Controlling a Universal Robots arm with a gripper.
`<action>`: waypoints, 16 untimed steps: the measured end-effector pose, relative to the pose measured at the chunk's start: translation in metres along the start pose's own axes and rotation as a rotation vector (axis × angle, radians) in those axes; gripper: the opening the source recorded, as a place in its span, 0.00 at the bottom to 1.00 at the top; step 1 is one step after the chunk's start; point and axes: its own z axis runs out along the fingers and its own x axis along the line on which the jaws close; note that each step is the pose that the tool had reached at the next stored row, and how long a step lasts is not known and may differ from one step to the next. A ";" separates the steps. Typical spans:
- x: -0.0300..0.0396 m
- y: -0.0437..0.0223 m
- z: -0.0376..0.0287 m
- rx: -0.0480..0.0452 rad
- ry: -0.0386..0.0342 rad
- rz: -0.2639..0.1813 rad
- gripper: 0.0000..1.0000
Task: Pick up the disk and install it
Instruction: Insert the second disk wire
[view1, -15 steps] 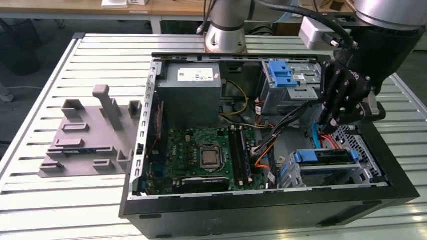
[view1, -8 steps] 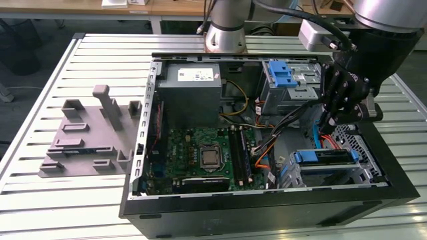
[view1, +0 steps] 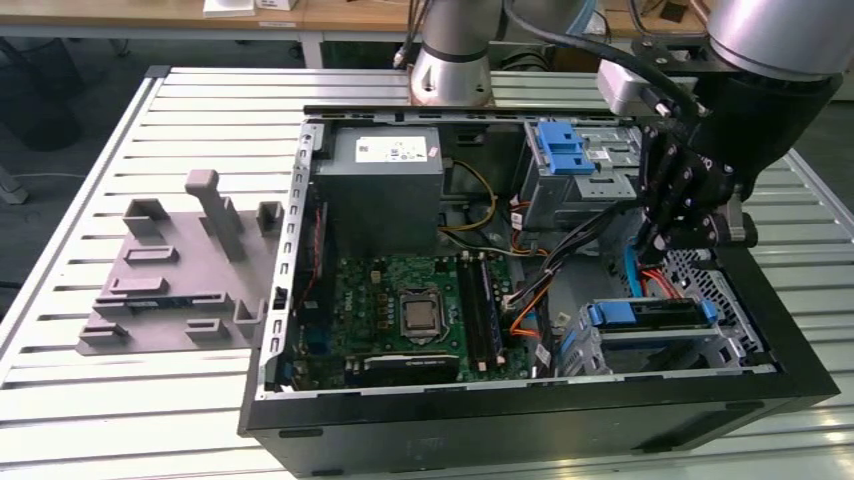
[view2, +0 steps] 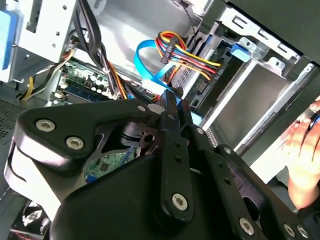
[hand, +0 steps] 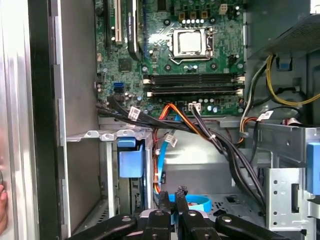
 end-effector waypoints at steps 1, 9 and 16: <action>0.0019 0.0002 0.0010 0.0022 -0.0003 0.000 0.16; 0.0136 0.0010 0.0129 0.0050 -0.0007 0.000 0.16; 0.0229 0.0007 0.0168 0.0050 -0.0015 0.000 0.16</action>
